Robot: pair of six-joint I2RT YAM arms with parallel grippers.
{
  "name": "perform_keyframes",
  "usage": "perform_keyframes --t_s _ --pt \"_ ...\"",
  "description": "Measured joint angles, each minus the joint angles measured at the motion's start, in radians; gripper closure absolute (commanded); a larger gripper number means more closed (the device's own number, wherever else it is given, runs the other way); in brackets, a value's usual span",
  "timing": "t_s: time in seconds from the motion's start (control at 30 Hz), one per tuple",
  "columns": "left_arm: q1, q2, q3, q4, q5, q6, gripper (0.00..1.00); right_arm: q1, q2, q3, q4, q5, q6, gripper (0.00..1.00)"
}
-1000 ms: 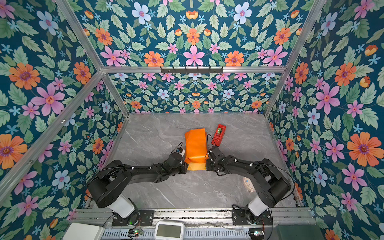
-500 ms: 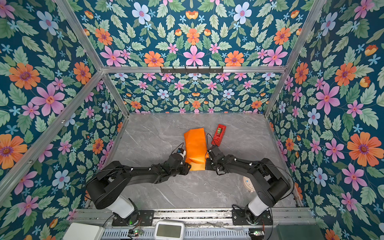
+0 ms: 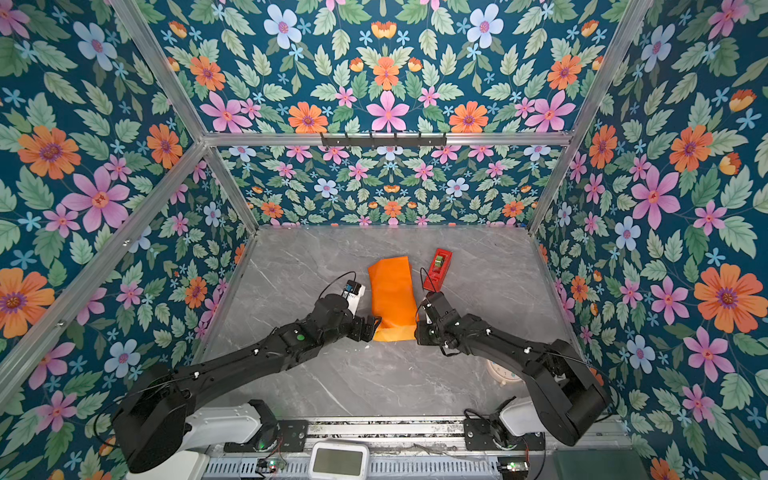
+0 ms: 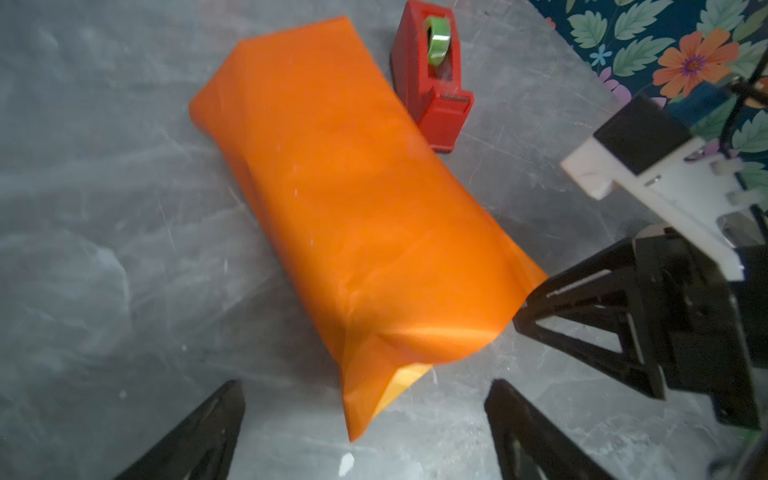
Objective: Wrap the gift box in paper
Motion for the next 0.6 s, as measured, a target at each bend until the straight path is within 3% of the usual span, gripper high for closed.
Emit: perform_keyframes --t_s 0.33,0.6 --pt "0.002 0.319 0.272 -0.020 0.033 0.521 0.08 -0.084 -0.116 0.006 -0.130 -0.040 -0.048 0.55" --pt "0.013 0.371 0.293 -0.071 0.105 0.708 0.03 -0.108 -0.150 -0.002 -0.143 -0.062 -0.055 0.54"
